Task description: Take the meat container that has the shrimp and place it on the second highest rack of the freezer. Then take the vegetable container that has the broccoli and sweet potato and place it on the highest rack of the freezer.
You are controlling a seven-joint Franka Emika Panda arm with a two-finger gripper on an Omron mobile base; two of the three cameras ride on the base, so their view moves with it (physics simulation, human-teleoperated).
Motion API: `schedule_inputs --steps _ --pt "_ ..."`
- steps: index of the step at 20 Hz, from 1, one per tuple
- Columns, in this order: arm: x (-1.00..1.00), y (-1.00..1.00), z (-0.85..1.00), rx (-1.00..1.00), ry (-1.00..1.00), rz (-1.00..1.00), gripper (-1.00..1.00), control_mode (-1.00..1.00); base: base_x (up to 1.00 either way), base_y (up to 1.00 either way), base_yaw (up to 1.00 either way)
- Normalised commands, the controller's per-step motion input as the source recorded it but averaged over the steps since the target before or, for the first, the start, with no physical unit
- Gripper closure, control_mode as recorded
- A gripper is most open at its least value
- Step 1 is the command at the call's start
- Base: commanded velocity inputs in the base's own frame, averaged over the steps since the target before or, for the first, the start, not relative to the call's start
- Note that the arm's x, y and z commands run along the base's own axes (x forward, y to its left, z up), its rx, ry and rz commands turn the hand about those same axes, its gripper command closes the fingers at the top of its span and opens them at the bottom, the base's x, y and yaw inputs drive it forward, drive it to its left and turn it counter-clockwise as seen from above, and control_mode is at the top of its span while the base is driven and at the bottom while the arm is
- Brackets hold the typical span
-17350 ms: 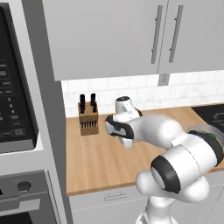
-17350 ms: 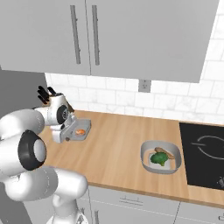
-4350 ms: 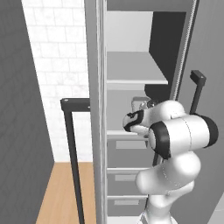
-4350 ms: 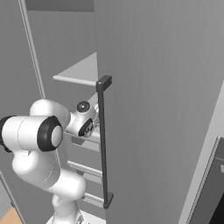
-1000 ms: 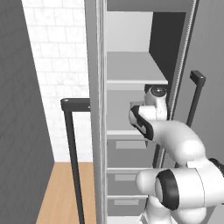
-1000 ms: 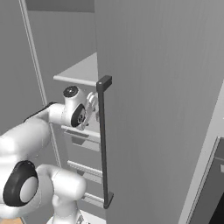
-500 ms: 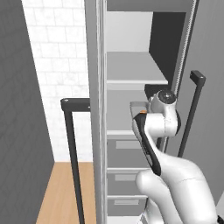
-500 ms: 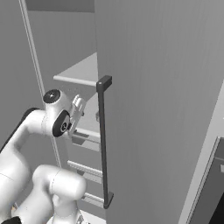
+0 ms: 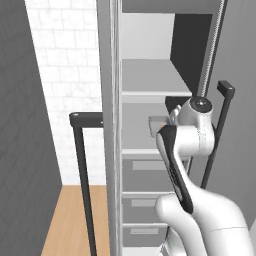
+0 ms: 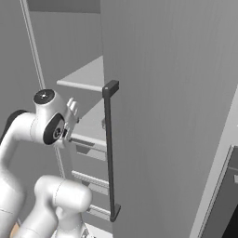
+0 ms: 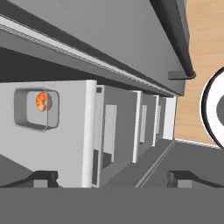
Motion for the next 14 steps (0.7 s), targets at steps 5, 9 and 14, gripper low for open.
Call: schedule_inputs --steps 5,9,14 --pt "-0.67 0.03 0.36 0.0 0.06 -0.03 -1.0 -1.0 0.0 0.0 0.0" --pt "-0.53 -0.01 0.28 0.0 0.02 -0.05 -1.0 -1.0 0.0 0.0 0.0" --pt "-0.48 0.0 0.15 0.0 0.0 0.01 -1.0 -1.0 0.0 0.0 0.0"
